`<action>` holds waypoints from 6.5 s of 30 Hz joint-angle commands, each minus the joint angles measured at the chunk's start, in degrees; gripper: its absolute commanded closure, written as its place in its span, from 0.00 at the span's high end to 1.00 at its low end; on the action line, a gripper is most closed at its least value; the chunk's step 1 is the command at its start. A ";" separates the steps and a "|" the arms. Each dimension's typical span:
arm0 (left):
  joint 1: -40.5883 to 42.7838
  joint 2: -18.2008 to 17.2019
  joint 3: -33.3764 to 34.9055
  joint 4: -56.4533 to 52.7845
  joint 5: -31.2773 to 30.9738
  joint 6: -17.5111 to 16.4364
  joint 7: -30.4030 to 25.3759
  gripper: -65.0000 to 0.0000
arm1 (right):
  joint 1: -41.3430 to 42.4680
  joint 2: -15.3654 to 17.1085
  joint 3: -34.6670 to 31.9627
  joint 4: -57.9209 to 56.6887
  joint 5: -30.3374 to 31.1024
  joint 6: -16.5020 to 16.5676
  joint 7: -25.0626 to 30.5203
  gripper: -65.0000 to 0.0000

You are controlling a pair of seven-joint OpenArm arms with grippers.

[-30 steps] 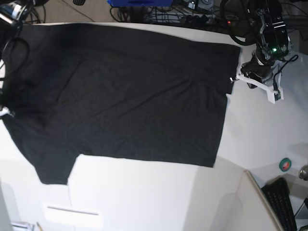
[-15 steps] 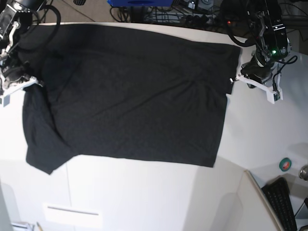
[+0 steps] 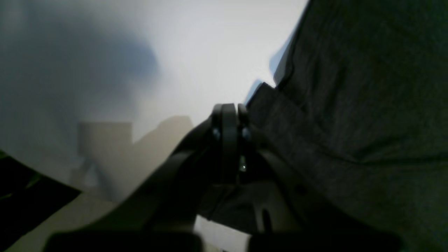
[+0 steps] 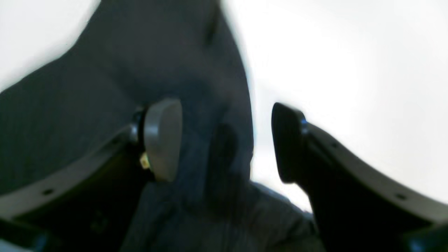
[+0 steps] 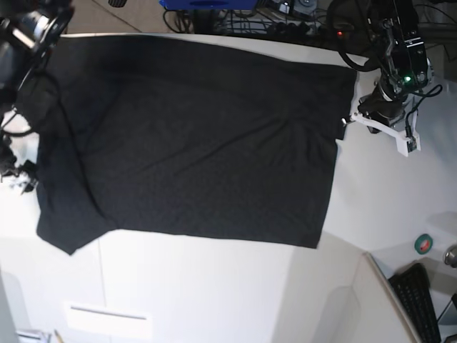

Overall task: Layout the t-shirt on the table in an organized manner, then fold the t-shirt properly
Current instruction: 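Regrasp the shirt's edge with the right gripper near its corner, then slide the left gripper along the shirt edge toward the hem, then pull the shirt hem corner with the left gripper, stretching it taut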

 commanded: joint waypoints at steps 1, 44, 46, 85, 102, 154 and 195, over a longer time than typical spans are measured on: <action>-0.21 -0.51 -0.21 0.88 0.11 0.07 -1.08 0.00 | 2.75 2.28 -0.14 -4.52 0.47 -0.19 2.34 0.59; -21.58 -1.48 3.40 -18.46 0.11 -0.01 -0.82 0.81 | 3.54 2.02 -6.12 -13.66 0.74 5.00 13.59 0.00; -26.68 -2.36 7.00 -25.14 -0.42 -0.01 -0.82 0.99 | 0.73 0.17 -6.12 -5.23 0.74 5.00 11.13 0.00; -26.85 -2.18 10.43 -20.83 -0.25 -1.42 7.80 0.00 | -5.42 -3.35 -6.30 12.09 0.47 5.00 6.12 0.00; -10.32 -0.25 2.34 -7.65 -0.42 -1.33 12.81 0.00 | -5.34 -3.61 -6.30 12.01 0.47 5.00 6.12 0.00; -37.75 -4.56 12.19 -51.07 -0.33 -6.96 -0.91 0.65 | -5.42 -3.61 -6.30 12.01 0.47 5.00 6.12 0.00; -53.67 0.45 20.63 -50.55 -0.42 -6.96 -1.26 0.00 | 13.57 8.70 -25.29 -24.39 0.39 5.00 37.95 0.00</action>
